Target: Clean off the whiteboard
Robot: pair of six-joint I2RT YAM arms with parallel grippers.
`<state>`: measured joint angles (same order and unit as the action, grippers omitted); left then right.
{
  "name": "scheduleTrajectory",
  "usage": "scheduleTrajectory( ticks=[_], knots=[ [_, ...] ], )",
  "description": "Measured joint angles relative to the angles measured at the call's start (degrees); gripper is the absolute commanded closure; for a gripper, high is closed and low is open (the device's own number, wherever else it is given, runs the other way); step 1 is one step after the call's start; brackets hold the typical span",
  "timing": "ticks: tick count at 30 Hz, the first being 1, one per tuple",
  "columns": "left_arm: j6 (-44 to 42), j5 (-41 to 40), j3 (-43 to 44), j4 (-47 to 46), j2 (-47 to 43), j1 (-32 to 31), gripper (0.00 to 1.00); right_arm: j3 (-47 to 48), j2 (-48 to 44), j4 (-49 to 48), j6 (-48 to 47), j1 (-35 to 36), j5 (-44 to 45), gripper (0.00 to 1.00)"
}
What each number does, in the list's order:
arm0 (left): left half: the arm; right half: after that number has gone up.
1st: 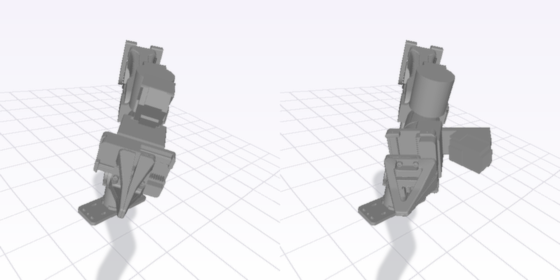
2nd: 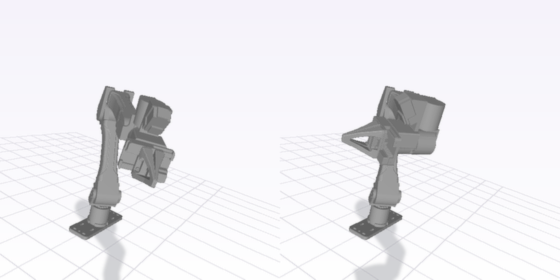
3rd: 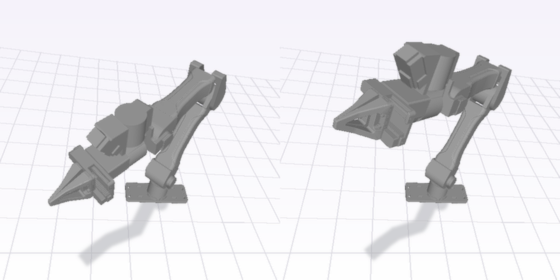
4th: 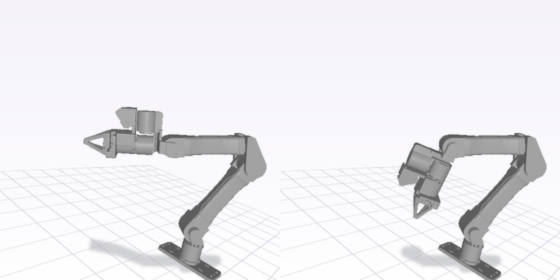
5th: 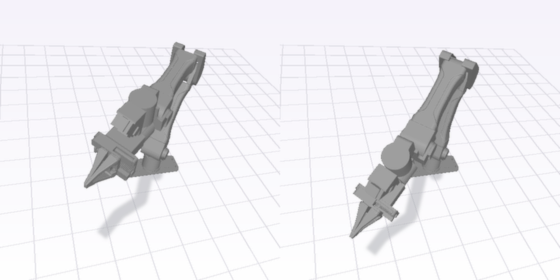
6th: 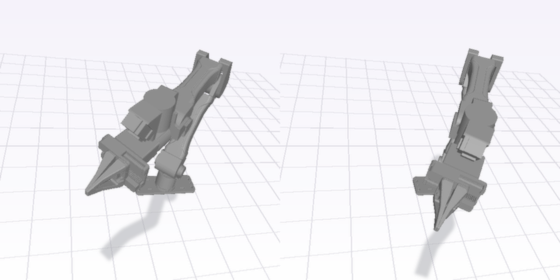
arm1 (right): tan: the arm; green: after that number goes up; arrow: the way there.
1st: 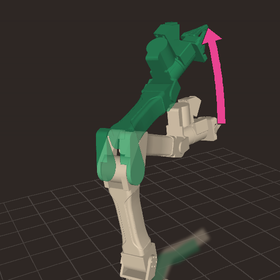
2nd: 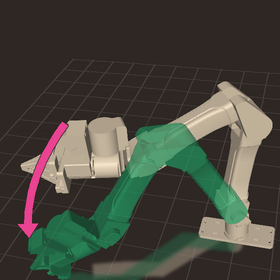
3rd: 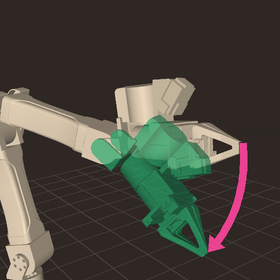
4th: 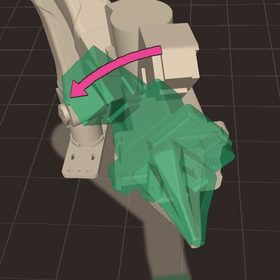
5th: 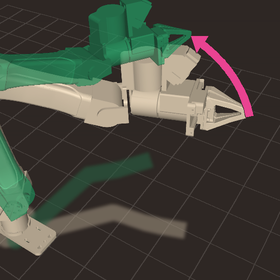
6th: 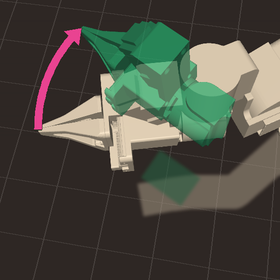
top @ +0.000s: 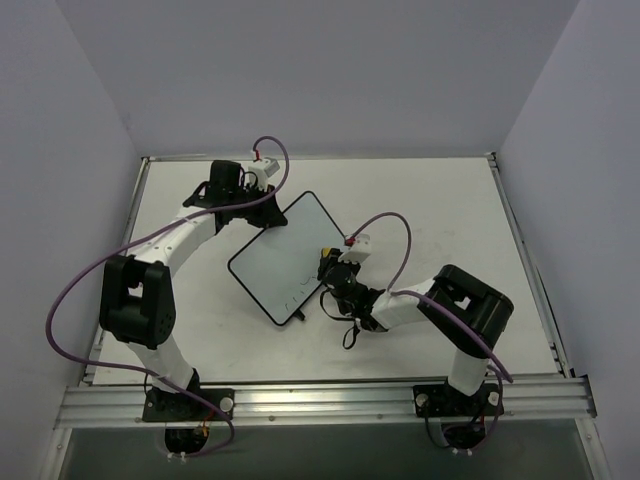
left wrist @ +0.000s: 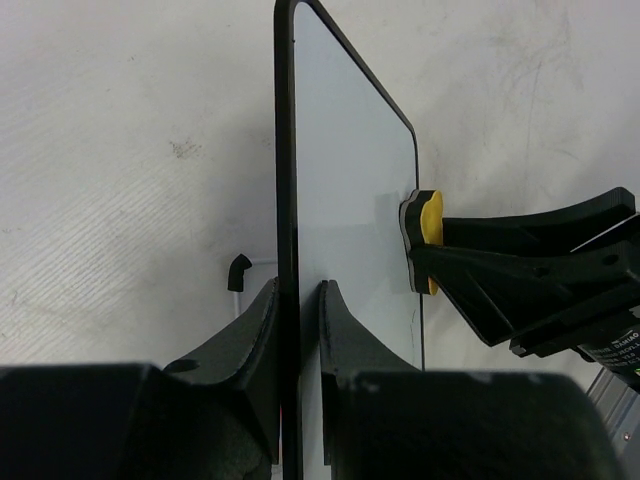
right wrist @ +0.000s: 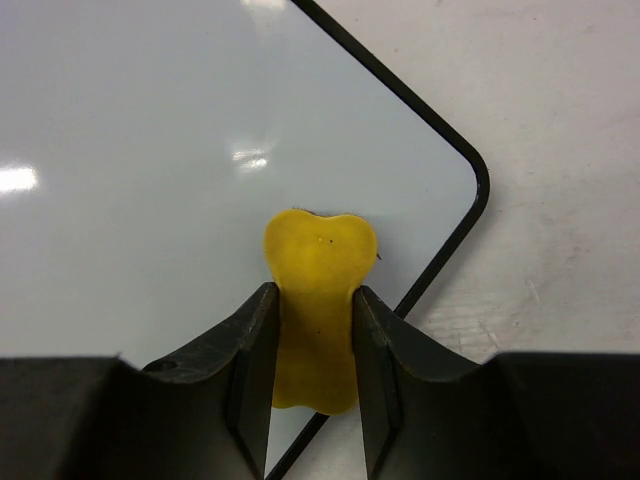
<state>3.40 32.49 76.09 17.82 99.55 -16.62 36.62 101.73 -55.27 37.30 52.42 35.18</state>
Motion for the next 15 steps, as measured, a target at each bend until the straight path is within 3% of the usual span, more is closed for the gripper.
scheduleTrajectory(
  ticks=[15],
  knots=[
    [1.88,-1.86,-0.81,-0.57,-0.57,-0.26,0.98,-1.36,-1.14,-0.13,2.62,-4.2,-7.1,1.0]
  ],
)
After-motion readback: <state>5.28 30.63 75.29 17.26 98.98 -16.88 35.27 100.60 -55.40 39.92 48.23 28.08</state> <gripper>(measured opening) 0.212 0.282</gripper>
